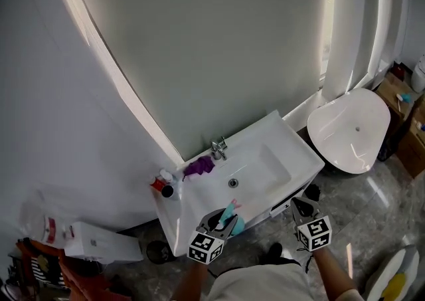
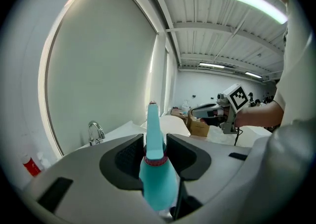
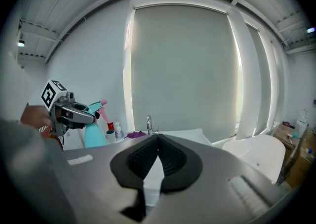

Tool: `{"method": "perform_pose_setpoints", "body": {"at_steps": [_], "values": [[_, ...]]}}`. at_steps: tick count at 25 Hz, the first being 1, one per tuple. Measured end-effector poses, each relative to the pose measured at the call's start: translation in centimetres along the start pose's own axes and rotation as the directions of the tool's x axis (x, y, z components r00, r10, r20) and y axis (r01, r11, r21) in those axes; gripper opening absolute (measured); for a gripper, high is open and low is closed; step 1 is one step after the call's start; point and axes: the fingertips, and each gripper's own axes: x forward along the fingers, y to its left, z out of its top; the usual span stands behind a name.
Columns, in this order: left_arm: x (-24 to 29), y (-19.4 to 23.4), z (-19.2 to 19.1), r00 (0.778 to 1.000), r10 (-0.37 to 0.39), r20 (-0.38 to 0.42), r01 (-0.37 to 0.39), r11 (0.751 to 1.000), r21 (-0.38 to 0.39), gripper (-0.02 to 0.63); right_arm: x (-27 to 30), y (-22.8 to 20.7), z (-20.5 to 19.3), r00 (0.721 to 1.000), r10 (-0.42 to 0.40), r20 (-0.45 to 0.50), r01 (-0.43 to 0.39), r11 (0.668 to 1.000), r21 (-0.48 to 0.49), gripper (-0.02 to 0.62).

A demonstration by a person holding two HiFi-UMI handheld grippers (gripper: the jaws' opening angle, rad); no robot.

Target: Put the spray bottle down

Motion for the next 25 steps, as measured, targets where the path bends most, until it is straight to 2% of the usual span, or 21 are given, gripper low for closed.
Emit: {"method": "perform_pose_setpoints", "body": {"at_steps": [5, 11, 17, 25], "values": [[3.5, -0.4, 1.2, 0.998, 0.056, -0.015, -0.057, 0.998, -0.018, 0.146, 1.4, -3.7, 0.2, 0.998, 0.057, -0.011, -0.057, 0.998, -0.004, 0.011], [7.6, 0.0, 2.6, 0.994, 0.109, -0.018, -0.11, 0.993, -0.04, 0.146, 2.6, -8.1, 0.2, 0.996, 0.083, -0.021, -0.083, 0.997, -0.006, 0.011], [10.8, 0.6, 3.7, 0.992, 0.124, -0.028, -0.125, 0.992, -0.032, 0.146, 3.2, -10.9, -0.3, 0.996, 0.078, -0.036, -0.077, 0.997, 0.012, 0.011], [15.5, 3.8, 4.3, 0.993, 0.109, -0.04, -0.11, 0.994, -0.017, 0.146, 6.2, -12.2, -0.6, 0.997, 0.051, -0.058, -0.049, 0.998, 0.04, 0.011]]}}
